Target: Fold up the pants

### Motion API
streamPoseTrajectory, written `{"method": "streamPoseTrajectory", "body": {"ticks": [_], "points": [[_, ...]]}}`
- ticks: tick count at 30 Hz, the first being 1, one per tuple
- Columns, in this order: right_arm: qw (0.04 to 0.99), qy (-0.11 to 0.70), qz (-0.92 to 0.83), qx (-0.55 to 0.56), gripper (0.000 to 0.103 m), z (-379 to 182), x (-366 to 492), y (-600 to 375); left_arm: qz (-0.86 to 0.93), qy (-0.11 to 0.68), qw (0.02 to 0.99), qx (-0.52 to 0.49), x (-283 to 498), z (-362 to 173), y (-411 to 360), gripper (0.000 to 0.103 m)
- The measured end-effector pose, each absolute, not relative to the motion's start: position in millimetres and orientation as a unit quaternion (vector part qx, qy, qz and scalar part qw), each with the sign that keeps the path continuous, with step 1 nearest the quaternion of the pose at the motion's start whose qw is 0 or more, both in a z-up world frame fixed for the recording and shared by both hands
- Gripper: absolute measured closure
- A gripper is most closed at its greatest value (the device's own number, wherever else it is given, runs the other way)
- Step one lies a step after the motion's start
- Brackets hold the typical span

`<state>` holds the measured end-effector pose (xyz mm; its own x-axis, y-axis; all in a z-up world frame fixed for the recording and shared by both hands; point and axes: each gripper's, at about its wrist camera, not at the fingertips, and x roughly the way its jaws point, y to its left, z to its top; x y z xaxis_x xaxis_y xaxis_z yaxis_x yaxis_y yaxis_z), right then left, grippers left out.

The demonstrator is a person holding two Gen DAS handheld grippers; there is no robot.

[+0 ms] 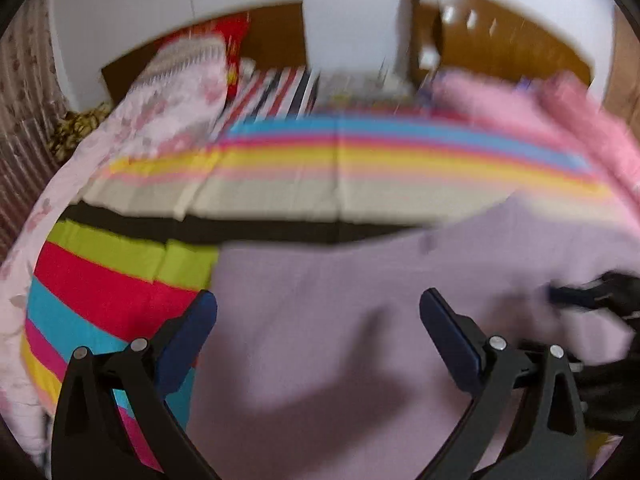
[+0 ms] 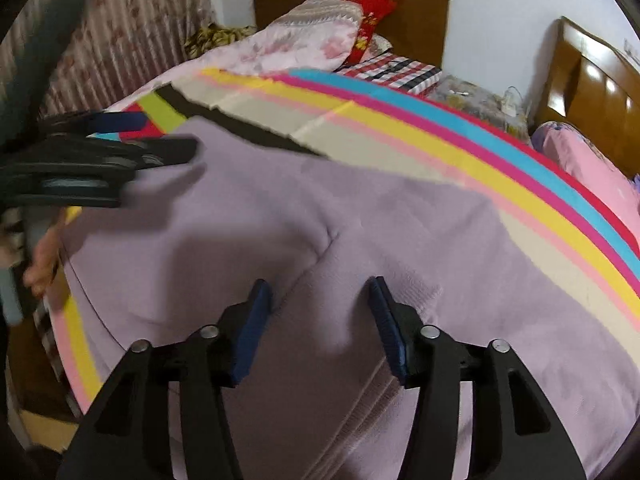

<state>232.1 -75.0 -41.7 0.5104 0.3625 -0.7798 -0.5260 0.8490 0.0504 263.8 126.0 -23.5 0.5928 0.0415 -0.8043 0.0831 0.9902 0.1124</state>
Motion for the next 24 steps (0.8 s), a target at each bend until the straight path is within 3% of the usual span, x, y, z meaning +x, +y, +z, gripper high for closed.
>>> {"method": "streamPoseTrajectory", "body": {"ticks": [9,10,12,13,18,24], "points": [[0.865,0.422,0.264,-0.062,0.048,-40.1,229.3,-88.3,-0.014,0.445,0.893,0.062,252.9,-48.8,133.6,0.001],[0.869,0.421,0.252,-0.062,0.045,-36.7,227.6,-88.3,-0.014,0.444,0.894,0.062,252.6,-48.8,133.6,0.001],[0.878,0.411,0.236,-0.064,0.026,-27.4,213.9,-90.6,-0.015,0.442,0.895,0.061,251.8,-50.1,136.1,0.001],[0.881,0.403,0.240,-0.065,0.023,-24.4,205.4,-91.9,-0.014,0.441,0.895,0.061,250.7,-49.1,134.5,0.001],[0.875,0.403,0.234,-0.134,0.016,-41.6,172.7,-86.8,-0.006,0.432,0.899,0.071,247.0,-49.3,129.7,0.001],[0.873,0.424,0.225,-0.084,0.015,-46.1,172.8,-110.5,0.002,0.419,0.904,0.083,242.4,-46.2,126.5,0.001]]}}
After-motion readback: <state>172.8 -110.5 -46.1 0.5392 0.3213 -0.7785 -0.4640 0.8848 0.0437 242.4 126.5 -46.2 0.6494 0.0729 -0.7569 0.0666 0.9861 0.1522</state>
